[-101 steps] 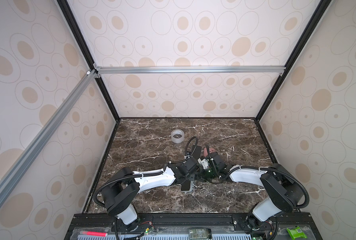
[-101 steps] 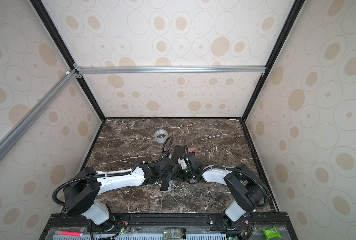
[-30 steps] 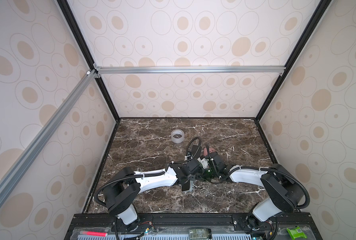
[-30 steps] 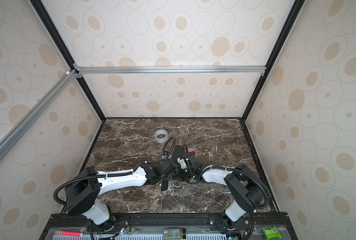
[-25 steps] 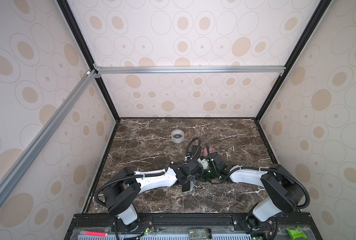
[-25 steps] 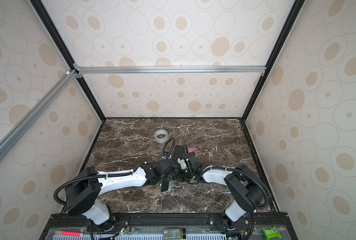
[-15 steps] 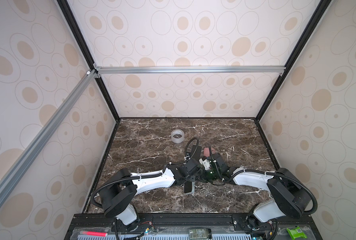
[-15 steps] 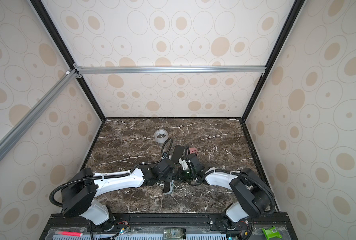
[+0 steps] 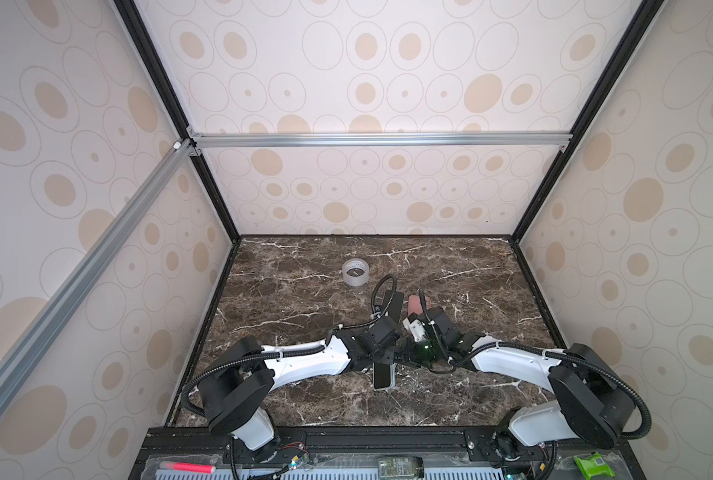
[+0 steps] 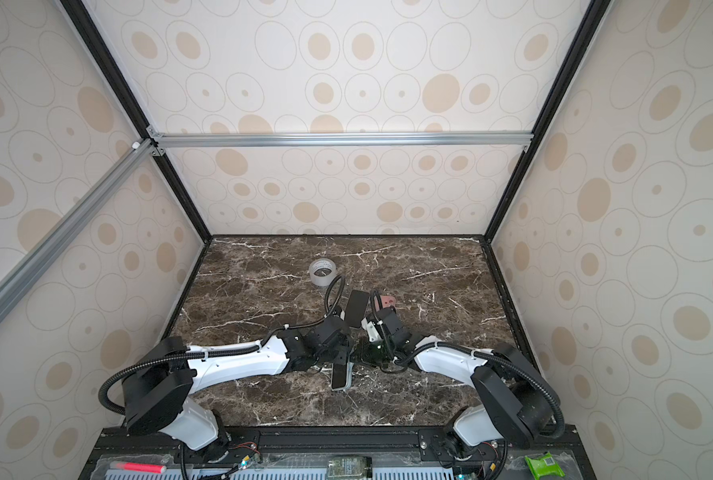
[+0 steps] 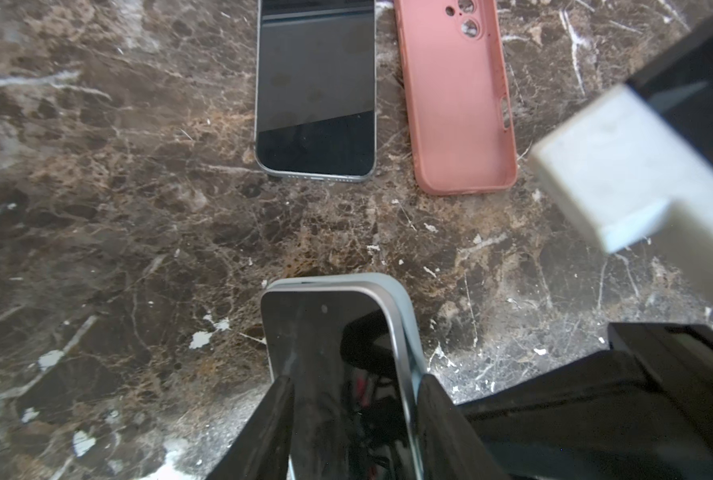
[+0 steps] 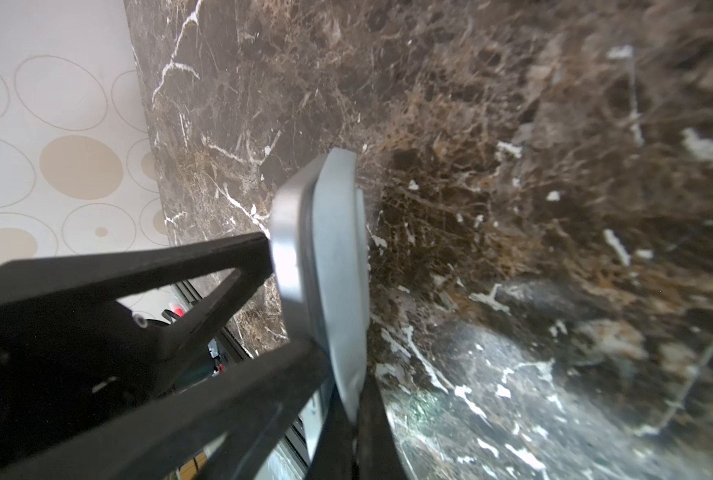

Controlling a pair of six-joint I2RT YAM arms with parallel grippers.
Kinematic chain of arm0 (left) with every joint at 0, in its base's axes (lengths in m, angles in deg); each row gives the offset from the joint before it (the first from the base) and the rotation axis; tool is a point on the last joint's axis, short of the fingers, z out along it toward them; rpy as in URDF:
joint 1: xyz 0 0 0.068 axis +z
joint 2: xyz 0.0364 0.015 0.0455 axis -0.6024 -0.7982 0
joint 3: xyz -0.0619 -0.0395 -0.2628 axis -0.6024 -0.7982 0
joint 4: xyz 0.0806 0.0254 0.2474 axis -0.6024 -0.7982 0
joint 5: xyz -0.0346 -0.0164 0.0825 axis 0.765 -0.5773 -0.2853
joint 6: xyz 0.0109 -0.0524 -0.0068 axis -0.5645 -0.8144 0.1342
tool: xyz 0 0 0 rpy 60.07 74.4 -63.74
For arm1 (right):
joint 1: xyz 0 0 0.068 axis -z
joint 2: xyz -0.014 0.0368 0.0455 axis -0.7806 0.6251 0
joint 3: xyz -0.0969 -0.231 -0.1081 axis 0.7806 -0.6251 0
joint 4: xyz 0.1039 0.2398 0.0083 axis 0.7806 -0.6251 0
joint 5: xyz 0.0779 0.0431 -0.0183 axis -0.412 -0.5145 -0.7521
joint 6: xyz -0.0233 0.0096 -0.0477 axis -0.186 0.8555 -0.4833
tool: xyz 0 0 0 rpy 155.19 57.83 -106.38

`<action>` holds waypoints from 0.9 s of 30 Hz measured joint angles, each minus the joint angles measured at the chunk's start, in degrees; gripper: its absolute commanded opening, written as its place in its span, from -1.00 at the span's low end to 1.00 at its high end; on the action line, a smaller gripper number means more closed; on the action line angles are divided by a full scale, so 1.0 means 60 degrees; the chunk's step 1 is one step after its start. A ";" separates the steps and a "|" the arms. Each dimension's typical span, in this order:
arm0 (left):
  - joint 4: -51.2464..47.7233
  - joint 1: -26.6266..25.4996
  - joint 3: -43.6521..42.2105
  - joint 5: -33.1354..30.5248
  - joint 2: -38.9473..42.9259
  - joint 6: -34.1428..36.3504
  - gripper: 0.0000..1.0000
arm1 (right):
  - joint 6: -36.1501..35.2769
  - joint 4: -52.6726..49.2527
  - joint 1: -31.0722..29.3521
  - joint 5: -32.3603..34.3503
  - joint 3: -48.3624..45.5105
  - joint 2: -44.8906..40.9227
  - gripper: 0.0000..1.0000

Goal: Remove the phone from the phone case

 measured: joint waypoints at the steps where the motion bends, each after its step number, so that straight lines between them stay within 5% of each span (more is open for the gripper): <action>1: 0.0011 0.0007 -0.0018 0.0055 0.0011 -0.0026 0.02 | -0.0029 -0.0076 -0.0022 0.0040 0.0029 -0.0015 -1.00; 14: 0.0157 0.0029 -0.0146 0.0546 0.0182 -0.0262 0.09 | -0.0178 -0.0612 -0.0091 0.0583 0.0080 -0.0444 -1.00; 27: 0.0197 0.0004 0.0025 0.0499 0.0182 -0.0408 -0.14 | -0.0342 -0.1093 -0.0168 0.1220 0.0168 -0.0991 -1.00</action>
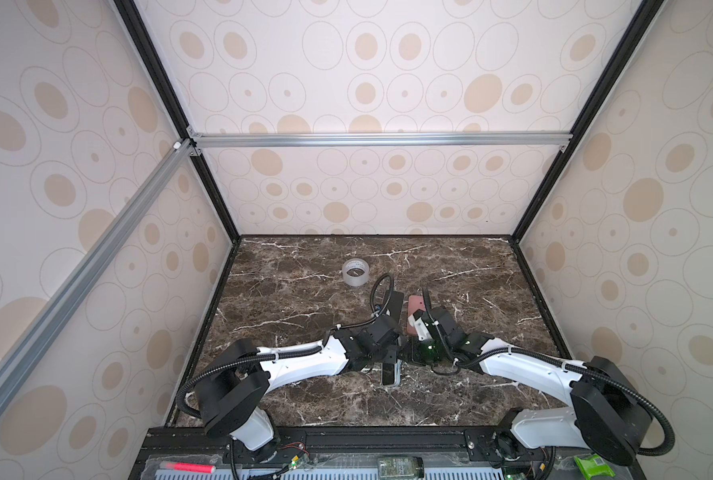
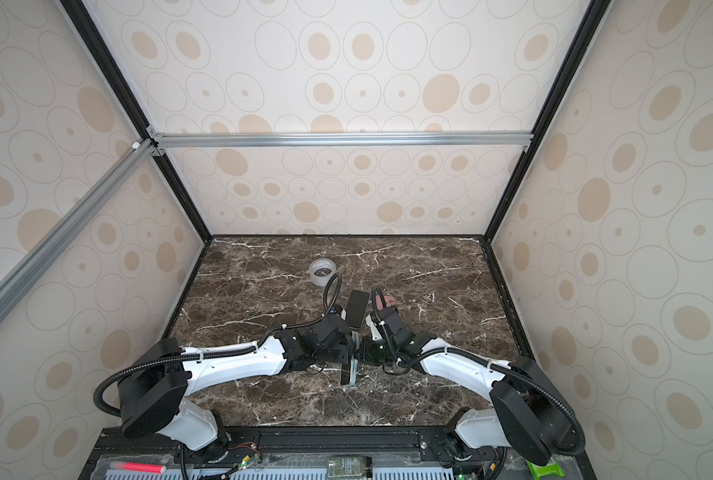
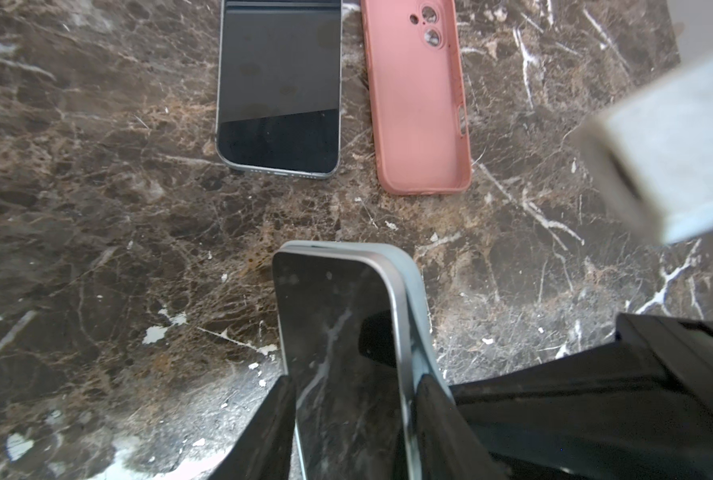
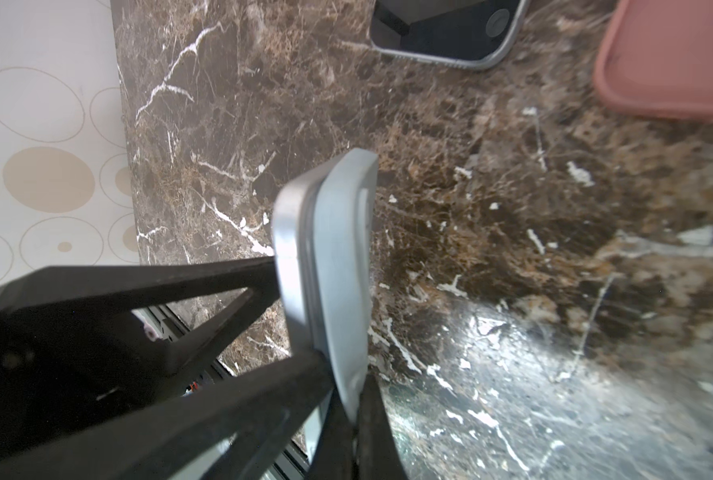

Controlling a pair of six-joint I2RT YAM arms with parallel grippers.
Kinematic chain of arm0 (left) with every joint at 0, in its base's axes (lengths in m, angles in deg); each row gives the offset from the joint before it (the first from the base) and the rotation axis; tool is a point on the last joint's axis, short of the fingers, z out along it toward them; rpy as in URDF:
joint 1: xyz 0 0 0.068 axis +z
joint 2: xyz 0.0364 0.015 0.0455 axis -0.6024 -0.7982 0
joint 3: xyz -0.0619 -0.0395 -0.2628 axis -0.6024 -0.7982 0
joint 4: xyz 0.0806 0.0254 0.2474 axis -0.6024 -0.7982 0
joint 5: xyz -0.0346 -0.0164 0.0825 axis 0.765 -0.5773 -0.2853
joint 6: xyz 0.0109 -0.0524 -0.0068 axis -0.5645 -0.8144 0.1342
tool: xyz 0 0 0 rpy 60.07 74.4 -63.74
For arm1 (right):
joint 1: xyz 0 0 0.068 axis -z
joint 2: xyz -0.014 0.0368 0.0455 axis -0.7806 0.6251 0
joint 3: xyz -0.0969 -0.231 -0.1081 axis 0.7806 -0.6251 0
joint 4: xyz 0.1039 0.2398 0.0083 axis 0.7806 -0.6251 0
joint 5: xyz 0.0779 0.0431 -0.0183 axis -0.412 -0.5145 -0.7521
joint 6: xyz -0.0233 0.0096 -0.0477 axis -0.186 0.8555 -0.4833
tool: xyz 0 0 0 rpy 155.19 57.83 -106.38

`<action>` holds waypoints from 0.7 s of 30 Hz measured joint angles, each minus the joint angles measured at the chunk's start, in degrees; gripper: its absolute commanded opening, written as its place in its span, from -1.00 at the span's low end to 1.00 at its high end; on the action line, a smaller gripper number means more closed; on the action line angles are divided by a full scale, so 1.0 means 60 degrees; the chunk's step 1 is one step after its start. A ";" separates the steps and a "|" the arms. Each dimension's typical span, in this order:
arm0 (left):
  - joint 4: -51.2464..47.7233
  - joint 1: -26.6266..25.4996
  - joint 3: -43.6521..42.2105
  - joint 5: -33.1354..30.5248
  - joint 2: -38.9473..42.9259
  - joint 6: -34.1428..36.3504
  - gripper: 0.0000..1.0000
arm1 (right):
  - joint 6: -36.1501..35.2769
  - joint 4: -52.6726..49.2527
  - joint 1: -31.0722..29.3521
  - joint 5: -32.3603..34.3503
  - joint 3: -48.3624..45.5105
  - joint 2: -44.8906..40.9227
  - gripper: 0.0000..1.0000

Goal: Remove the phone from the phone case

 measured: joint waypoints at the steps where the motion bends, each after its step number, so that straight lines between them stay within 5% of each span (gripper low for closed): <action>1: 0.0004 -0.0007 0.0015 -0.0018 0.0000 -0.0004 -0.17 | -0.0007 -0.0029 0.0000 0.0040 0.0004 -0.0025 -1.00; 8: -0.0237 0.0000 0.0051 -0.0353 -0.0007 -0.0029 -0.33 | -0.0022 -0.0248 -0.0022 0.0219 0.0036 -0.0062 -1.00; 21: -0.0521 0.0058 -0.0401 -0.0543 -0.0182 -0.0069 -0.33 | -0.0109 -0.0244 -0.0109 0.0306 0.0178 -0.0204 -1.00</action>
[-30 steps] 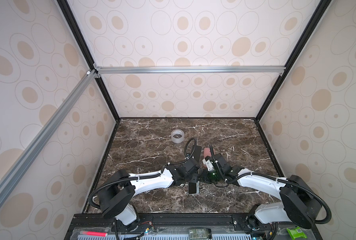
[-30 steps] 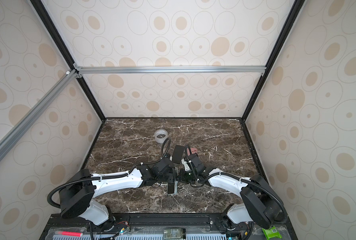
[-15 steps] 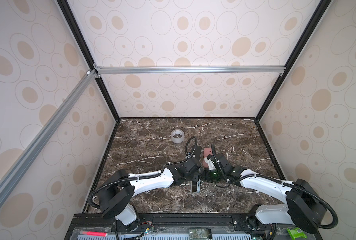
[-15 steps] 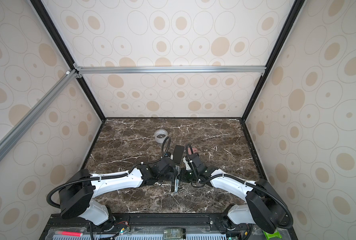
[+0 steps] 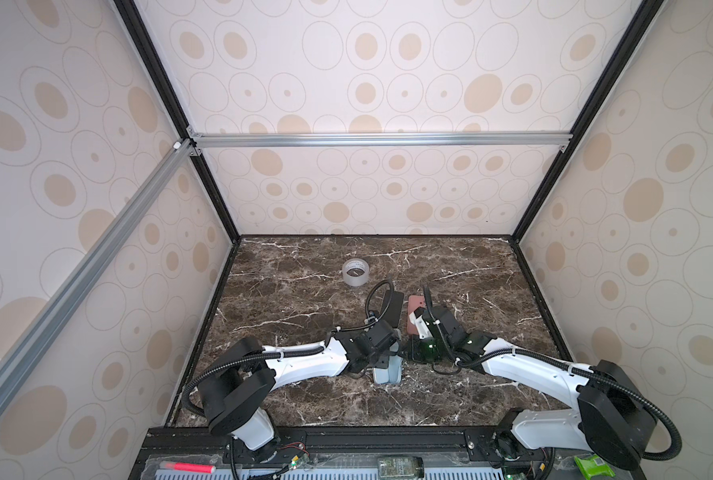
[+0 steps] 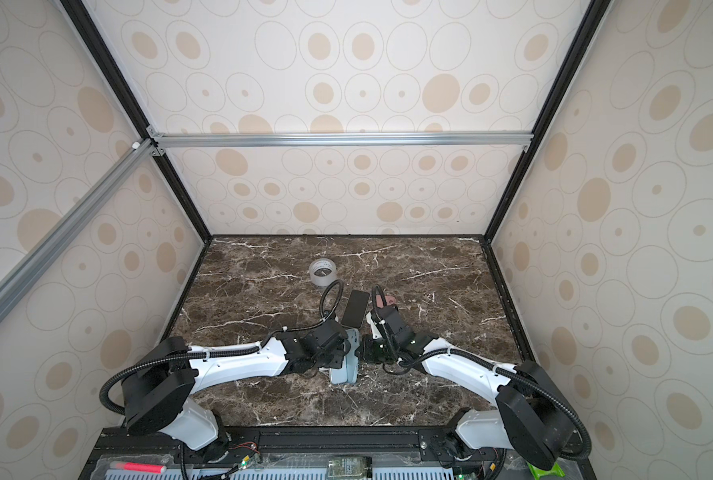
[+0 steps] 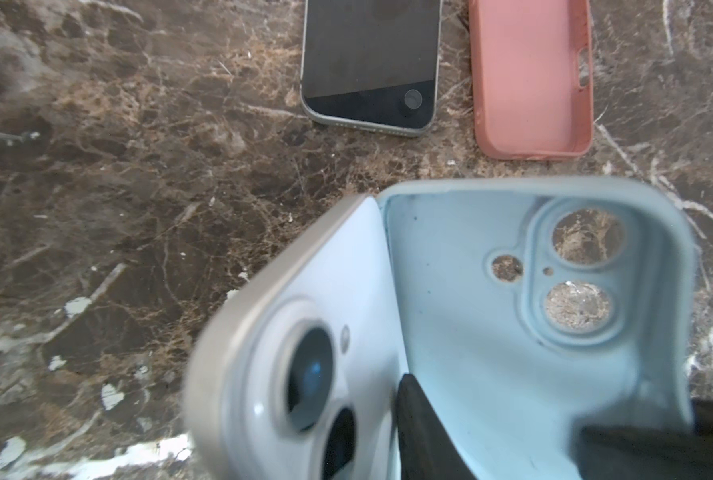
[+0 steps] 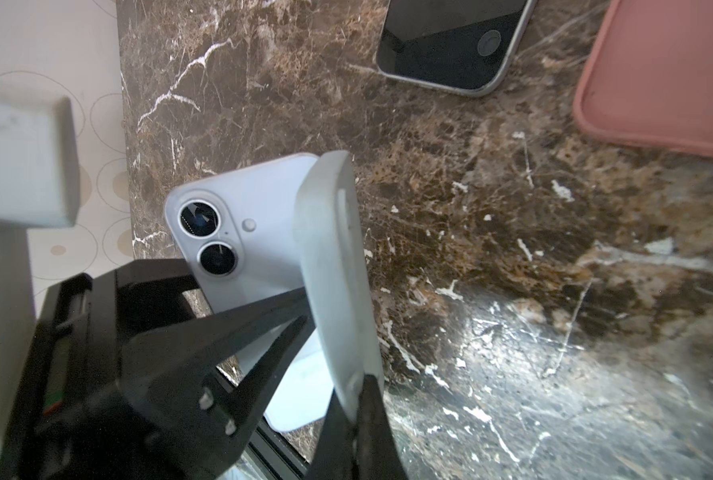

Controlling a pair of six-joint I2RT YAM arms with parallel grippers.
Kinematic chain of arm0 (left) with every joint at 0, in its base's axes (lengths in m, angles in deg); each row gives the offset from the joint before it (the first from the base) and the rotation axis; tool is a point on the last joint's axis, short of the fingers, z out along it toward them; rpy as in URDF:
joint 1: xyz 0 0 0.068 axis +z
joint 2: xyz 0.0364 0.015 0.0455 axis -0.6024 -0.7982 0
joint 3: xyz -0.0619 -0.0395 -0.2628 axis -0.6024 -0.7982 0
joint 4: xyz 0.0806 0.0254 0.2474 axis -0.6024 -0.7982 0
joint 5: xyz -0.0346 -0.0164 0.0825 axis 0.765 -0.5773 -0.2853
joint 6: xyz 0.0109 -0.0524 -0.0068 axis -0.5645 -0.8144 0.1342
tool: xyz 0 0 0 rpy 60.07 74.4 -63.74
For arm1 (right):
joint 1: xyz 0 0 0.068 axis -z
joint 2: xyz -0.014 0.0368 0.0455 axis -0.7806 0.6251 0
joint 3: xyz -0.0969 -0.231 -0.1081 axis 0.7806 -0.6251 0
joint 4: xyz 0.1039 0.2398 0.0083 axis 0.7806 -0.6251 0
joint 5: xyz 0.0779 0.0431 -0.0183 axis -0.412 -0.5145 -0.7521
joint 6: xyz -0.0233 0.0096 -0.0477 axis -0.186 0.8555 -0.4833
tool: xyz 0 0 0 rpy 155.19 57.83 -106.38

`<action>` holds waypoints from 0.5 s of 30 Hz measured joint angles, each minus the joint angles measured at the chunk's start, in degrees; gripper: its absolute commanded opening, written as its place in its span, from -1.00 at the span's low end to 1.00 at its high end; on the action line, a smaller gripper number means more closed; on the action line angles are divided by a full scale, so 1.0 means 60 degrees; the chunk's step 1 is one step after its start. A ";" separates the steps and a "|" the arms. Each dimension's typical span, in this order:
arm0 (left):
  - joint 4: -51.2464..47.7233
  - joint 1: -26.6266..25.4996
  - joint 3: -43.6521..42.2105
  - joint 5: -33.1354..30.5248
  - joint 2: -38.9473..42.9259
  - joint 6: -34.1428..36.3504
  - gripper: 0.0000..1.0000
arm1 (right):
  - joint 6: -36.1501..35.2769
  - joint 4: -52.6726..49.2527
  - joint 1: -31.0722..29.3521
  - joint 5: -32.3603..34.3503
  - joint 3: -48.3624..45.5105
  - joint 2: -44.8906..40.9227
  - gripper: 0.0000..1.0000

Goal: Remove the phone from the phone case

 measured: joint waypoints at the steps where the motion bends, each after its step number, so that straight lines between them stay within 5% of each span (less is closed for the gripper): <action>1: 0.0033 0.0007 -0.0015 0.0018 0.0000 0.0000 -0.33 | 0.0000 0.0000 0.0000 0.0000 0.0000 0.0007 -1.00; 15: 0.0550 0.0018 -0.0597 0.0044 0.0827 -0.0047 -0.56 | 0.0138 0.0328 0.0000 -0.0025 0.0000 0.0426 -1.00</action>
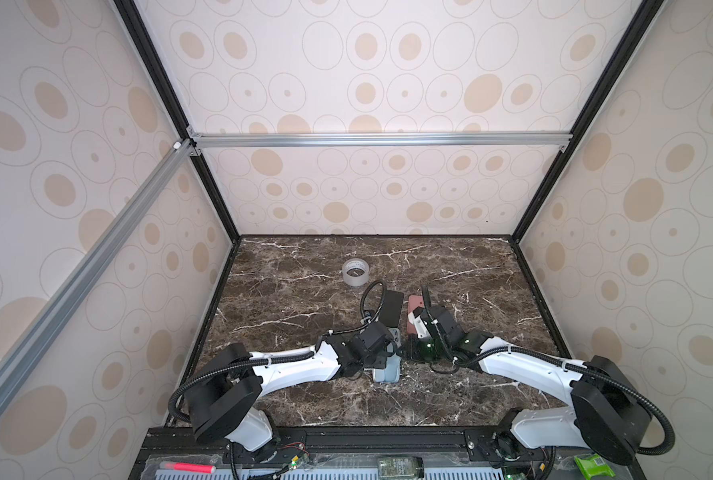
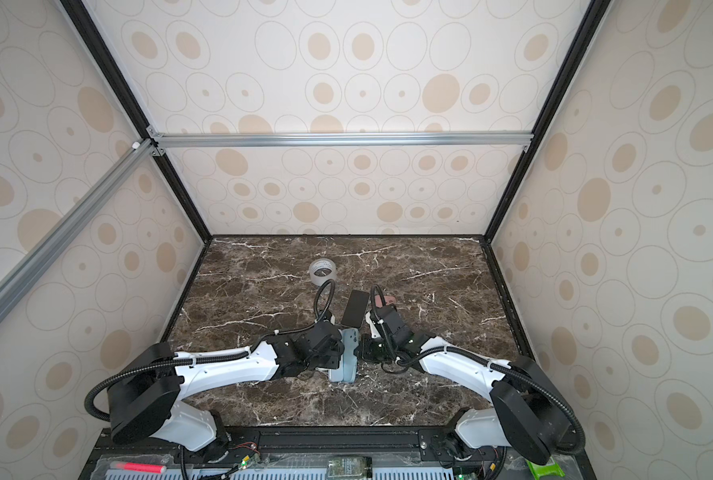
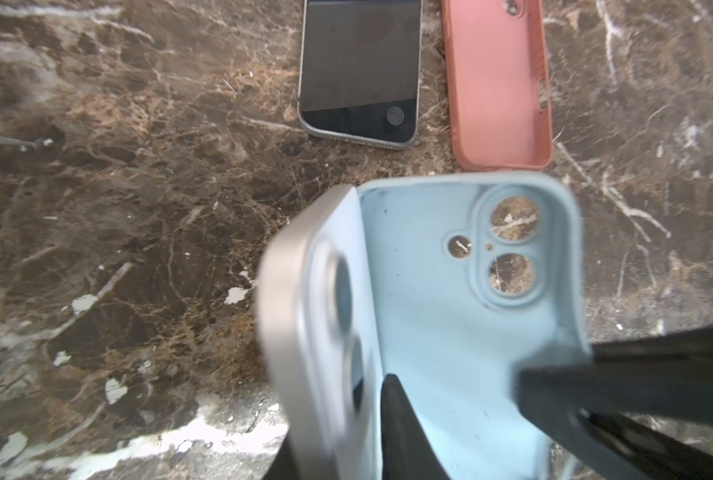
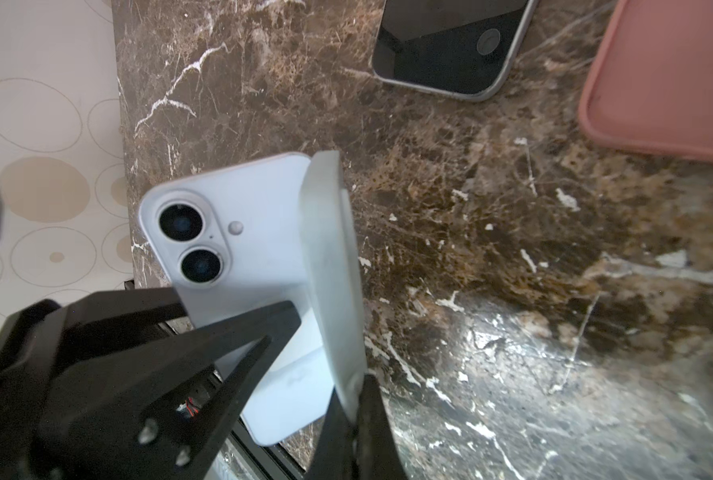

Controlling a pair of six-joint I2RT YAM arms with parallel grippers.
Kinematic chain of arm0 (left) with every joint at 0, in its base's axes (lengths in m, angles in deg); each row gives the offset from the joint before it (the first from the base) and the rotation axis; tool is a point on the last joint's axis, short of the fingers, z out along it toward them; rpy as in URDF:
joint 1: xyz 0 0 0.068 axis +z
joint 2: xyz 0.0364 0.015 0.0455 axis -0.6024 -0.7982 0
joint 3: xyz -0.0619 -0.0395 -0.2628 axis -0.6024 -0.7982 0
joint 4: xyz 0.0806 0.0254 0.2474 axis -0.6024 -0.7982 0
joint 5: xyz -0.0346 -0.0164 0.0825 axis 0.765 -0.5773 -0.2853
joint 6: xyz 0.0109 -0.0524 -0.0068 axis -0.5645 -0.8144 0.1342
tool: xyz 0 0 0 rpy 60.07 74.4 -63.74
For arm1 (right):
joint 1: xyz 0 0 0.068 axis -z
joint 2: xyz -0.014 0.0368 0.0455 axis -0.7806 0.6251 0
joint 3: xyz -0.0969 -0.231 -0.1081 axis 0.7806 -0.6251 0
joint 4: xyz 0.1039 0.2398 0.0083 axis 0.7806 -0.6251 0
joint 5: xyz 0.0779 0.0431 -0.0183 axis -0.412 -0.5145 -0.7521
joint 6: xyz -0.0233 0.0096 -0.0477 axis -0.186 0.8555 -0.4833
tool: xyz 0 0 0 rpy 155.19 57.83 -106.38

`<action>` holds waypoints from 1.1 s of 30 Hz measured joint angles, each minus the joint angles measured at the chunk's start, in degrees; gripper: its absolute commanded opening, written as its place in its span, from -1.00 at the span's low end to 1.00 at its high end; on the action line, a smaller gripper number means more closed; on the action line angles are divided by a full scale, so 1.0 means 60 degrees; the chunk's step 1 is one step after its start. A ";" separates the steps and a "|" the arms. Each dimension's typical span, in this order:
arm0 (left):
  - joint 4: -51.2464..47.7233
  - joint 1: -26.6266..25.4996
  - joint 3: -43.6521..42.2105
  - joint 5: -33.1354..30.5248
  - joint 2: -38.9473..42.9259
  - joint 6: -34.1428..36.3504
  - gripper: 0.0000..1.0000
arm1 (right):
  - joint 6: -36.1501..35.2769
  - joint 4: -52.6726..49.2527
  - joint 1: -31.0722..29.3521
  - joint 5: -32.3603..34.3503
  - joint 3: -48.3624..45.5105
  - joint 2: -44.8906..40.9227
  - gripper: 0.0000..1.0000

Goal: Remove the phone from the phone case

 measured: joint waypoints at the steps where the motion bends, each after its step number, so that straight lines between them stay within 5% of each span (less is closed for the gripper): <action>1: 0.0055 0.0000 -0.0022 0.0004 0.0040 0.0000 -0.58 | 0.0011 0.0022 0.0000 -0.0007 0.0000 0.0069 -1.00; 24: 0.1286 0.0000 -0.0769 0.0415 0.1253 0.0240 -0.86 | 0.0189 -0.0040 0.0011 0.0033 0.0124 0.0295 -1.00; 33: 0.1122 0.0142 -0.0838 -0.0051 0.2401 0.0663 -0.88 | 0.0135 -0.1013 0.0889 -0.0455 0.0200 0.0299 -1.00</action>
